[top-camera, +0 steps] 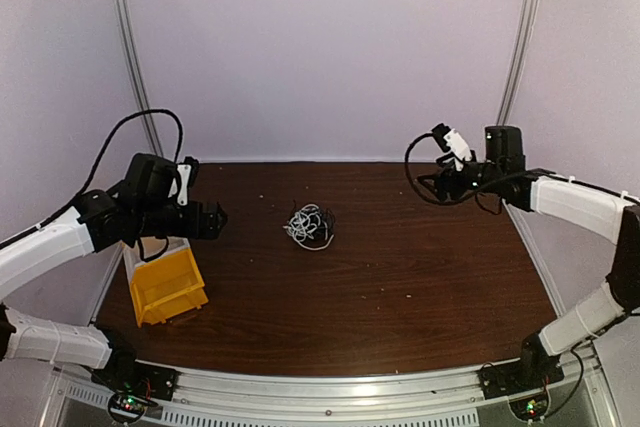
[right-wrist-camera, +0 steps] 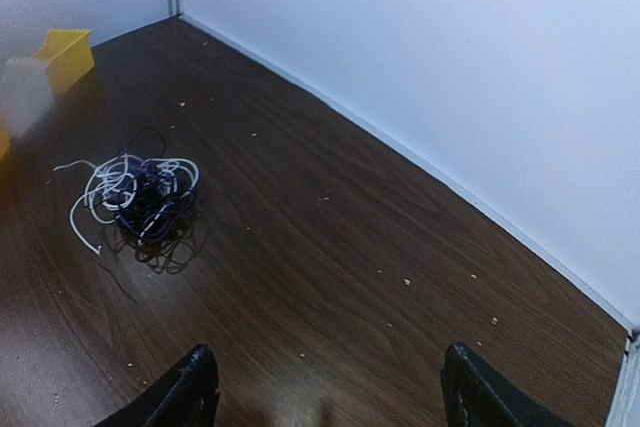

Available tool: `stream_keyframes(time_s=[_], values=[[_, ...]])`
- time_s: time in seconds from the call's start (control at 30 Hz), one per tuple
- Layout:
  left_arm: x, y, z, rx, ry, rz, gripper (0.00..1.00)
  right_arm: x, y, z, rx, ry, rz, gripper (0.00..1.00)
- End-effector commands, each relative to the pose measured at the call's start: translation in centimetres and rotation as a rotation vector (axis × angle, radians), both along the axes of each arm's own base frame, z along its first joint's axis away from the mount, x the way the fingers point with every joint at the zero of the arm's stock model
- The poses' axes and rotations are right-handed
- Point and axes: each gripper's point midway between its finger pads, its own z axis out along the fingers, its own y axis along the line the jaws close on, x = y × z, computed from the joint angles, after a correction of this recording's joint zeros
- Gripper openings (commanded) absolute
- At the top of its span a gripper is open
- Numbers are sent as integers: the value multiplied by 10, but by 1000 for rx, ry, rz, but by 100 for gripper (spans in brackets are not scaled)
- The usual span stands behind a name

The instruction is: Untangle the cables

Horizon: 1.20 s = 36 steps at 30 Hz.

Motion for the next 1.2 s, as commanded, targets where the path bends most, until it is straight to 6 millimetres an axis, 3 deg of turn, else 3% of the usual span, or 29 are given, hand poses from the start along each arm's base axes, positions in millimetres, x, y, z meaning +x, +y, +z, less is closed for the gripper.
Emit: stream_keyframes(time_s=[0.0,0.1,0.23,0.37,0.43,0.53,0.57,0.77,0.87,1.07,1.17], values=[[-28,8,-30,-32,142,34,98,4,76,-27,-121,58,157,76],[-34,24,-42,-12,182,123,98,3,142,-43,-162,115,276,71],[-41,38,-60,40,264,214,98,4,209,-64,-163,178,400,70],[-44,49,-74,87,309,278,98,15,253,-83,-167,223,446,73],[-45,50,-76,89,318,287,98,21,272,-82,-127,239,463,75],[-45,48,-80,77,321,283,98,30,291,-93,-87,268,468,77],[-45,47,-82,77,324,282,98,32,296,-92,-79,263,471,78],[-45,41,-97,74,355,263,98,39,309,-132,-85,341,465,78],[-45,38,-102,78,365,250,98,31,307,-146,-111,376,485,69],[-42,34,-106,77,362,227,98,11,286,-163,-209,417,507,55],[-43,28,-113,76,380,194,98,0,266,-170,-280,441,491,44]])
